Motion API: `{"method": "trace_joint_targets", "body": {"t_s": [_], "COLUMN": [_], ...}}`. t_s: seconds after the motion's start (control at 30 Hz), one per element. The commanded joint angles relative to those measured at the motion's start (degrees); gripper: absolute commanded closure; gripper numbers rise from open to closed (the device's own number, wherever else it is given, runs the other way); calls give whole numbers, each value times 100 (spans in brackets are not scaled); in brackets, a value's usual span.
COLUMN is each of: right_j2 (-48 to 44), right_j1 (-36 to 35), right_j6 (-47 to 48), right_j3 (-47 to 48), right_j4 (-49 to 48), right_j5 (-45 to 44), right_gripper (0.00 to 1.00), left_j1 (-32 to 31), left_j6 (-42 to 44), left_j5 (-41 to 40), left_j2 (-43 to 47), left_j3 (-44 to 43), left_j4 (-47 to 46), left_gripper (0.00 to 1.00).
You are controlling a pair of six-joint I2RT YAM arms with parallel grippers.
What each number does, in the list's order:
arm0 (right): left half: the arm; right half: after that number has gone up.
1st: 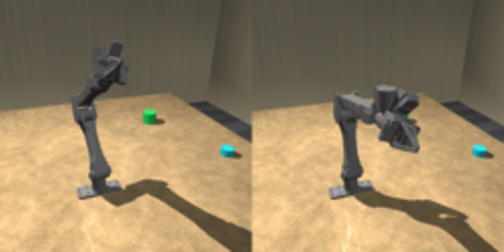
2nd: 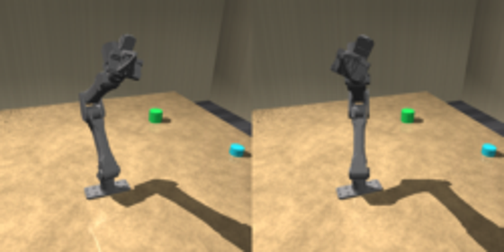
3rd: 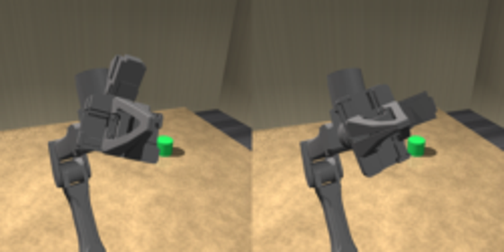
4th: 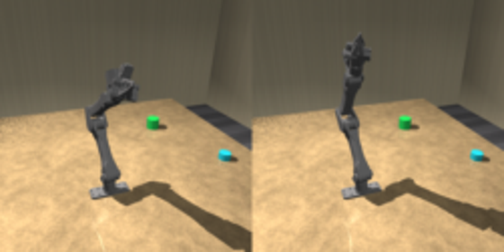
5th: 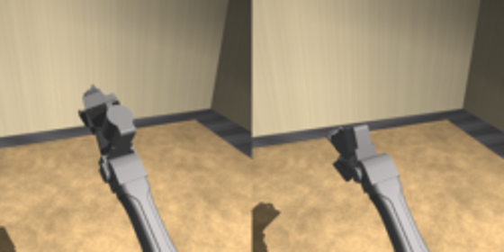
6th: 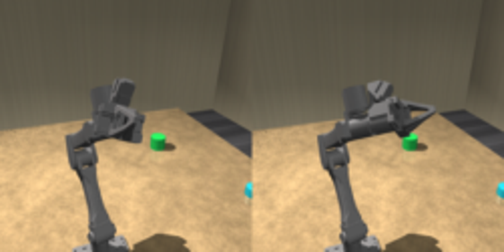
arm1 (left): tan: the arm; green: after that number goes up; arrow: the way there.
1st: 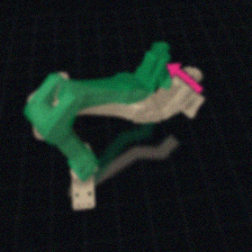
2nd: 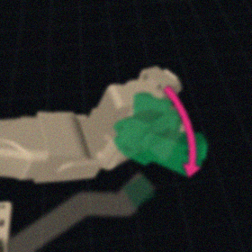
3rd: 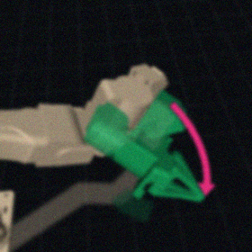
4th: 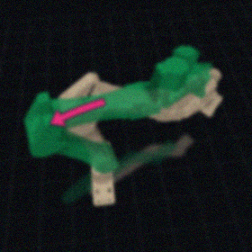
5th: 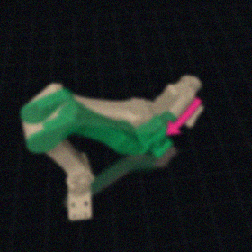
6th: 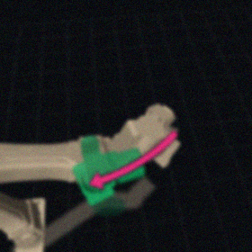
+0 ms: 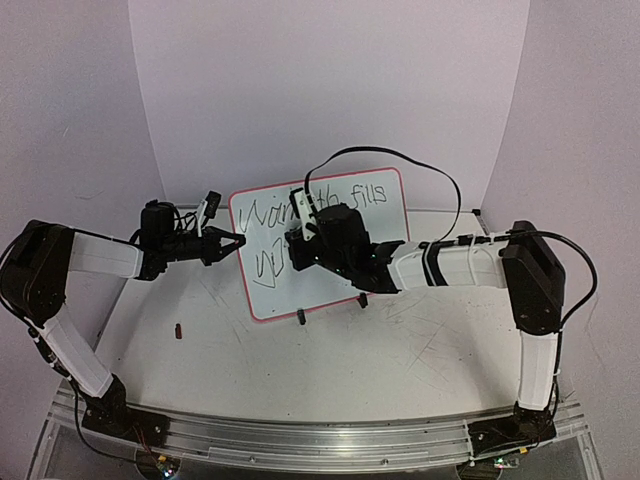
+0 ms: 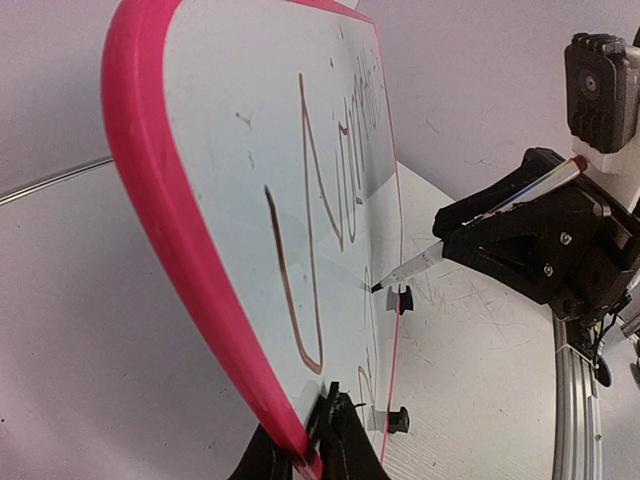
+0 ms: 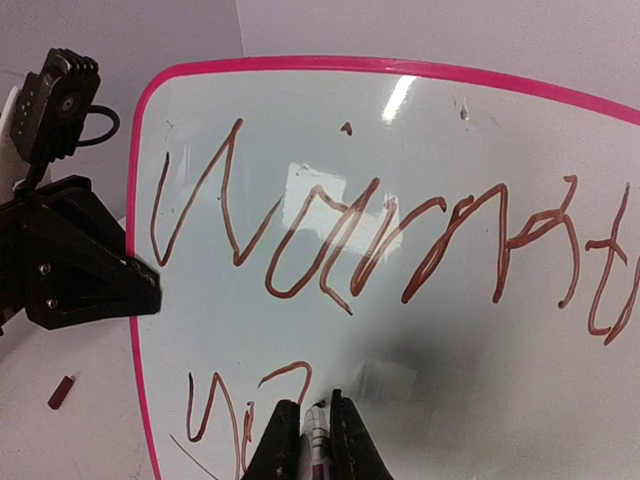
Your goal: Write a sentence on the whiteboard
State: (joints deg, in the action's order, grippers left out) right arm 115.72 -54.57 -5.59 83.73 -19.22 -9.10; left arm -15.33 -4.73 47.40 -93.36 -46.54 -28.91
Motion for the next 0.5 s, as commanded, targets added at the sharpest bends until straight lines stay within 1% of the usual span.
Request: {"method": "trace_joint_targets", "body": {"t_s": [0.0,0.27,0.47], "right_j2": [5,-45,-102], "right_j1": [-59,-133,-94], "right_j6": [-111,-300,-175], "right_j3": [-172,-483,-440], "right_j4": [14,24,24], "right_j5": [-8,-10,-421], "right_gripper": [100,100,100], "left_j1": [-16,-16,-21], "left_j6": [851,859,856], "left_j5": [-925,-923,-916], "left_j2": [-94,-113,-116], "left_j3": [-60,-65,-65], "left_j4": [421,430,434], "left_gripper": [100,100,100]}}
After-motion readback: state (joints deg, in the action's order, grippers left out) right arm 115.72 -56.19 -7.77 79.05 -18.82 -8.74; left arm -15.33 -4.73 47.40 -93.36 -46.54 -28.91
